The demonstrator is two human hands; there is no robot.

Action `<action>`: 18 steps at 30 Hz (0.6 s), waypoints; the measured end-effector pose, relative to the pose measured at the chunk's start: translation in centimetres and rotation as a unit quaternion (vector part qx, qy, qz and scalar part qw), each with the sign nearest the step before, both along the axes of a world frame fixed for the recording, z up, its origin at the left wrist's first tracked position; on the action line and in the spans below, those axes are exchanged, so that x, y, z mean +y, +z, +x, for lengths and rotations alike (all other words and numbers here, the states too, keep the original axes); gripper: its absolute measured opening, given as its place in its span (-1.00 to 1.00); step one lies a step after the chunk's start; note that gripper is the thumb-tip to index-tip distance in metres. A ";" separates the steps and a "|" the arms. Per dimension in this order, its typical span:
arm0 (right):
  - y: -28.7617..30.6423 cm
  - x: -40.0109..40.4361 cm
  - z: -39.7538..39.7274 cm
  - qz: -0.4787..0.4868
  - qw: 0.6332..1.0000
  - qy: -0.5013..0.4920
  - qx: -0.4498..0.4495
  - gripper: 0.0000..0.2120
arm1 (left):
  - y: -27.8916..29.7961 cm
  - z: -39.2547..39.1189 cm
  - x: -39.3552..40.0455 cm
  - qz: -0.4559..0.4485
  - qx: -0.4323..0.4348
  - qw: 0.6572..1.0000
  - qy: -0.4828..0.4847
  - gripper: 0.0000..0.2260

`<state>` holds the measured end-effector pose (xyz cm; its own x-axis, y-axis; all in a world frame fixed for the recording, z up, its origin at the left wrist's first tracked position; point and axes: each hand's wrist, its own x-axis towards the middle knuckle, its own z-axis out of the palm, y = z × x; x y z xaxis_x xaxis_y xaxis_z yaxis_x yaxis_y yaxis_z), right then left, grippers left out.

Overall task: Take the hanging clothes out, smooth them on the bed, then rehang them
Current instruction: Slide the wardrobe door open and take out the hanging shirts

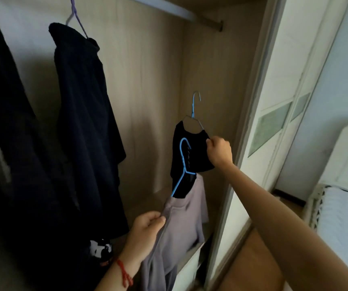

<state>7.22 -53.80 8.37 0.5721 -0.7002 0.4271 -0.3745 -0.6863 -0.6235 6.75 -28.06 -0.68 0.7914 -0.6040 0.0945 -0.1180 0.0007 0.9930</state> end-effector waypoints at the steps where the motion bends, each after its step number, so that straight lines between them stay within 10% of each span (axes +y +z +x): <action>1: -0.5 0.7 -0.9 -0.003 1.000 -0.013 0.001 -0.74 | -0.3 -0.3 0.8 -0.010 0.005 1.000 -0.006 -0.78; 18: -4.8 7.1 -22.8 -0.026 0.979 -0.201 0.004 -0.74 | -3.4 -8.9 6.6 0.026 0.050 0.973 -0.225 -0.74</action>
<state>-15.55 -46.72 3.54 0.2578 -0.8470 0.4648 -0.6257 -0.5130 -0.5877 -2.12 -21.49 -4.10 0.4503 -0.8928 -0.0096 -0.0197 -0.0207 0.9996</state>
